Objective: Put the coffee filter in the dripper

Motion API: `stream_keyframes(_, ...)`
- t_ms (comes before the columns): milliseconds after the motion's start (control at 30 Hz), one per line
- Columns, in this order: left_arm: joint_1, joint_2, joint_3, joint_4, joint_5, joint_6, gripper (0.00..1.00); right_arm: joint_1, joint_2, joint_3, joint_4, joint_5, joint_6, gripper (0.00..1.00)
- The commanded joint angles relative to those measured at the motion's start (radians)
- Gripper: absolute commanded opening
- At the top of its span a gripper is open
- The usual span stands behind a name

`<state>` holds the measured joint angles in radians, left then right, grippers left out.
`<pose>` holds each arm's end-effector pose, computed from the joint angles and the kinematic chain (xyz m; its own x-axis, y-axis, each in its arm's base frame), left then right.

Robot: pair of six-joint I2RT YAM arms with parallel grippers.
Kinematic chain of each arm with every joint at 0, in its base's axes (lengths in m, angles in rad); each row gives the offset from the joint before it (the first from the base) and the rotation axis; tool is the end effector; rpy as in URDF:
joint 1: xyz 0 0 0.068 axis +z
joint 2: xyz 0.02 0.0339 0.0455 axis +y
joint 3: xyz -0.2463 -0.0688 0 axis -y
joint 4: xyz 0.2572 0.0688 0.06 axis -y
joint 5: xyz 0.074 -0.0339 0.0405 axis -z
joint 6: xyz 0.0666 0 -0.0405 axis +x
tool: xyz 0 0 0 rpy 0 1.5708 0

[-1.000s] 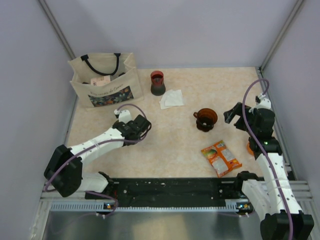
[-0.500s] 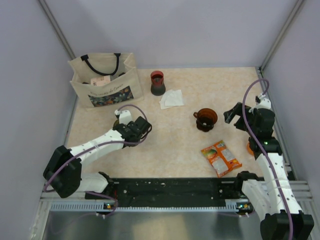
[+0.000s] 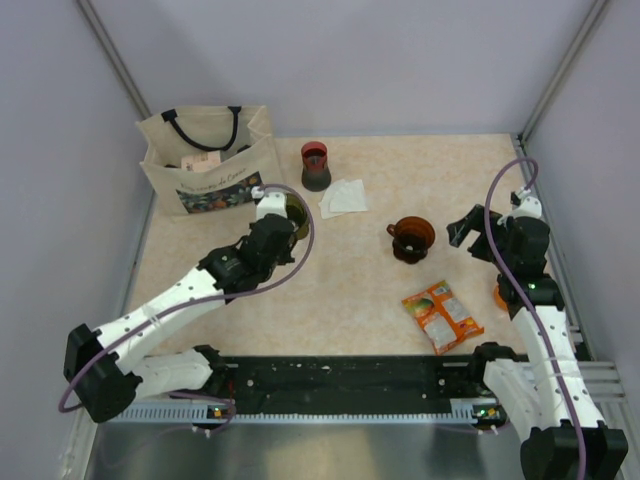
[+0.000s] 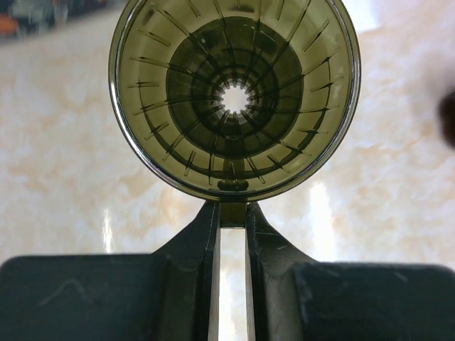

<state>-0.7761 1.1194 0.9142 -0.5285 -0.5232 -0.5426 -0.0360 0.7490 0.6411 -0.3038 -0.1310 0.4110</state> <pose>0.2191 -0.1685 0.2533 -0.5858 -0.0517 -0.8088 0.0461 0.9942 -0.0970 0.2303 0.0004 0.2571 -0.4001 0.4108 -0.8192 0.0828 0.9065 0.4141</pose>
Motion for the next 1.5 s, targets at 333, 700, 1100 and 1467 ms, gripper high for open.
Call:
stream_keyframes(333,0.253,0.370,0.572,0.224,0.327,0.357,0.00,-0.005,-0.048,-0.009,0.037,-0.025,-0.017,0.96)
stream_keyframes(700,0.336,0.658,0.985,-0.028,0.492,0.475,0.00,-0.004,-0.043,-0.014,0.032,0.028,-0.011,0.95)
stream_keyframes(1100,0.399,0.879,1.262,-0.172,0.506,0.501,0.00,-0.004,-0.051,-0.017,0.034,0.013,-0.015,0.96)
stream_keyframes(1467,0.420,0.976,1.322,-0.185,0.572,0.504,0.00,-0.004,-0.039,-0.017,0.037,0.016,-0.017,0.95)
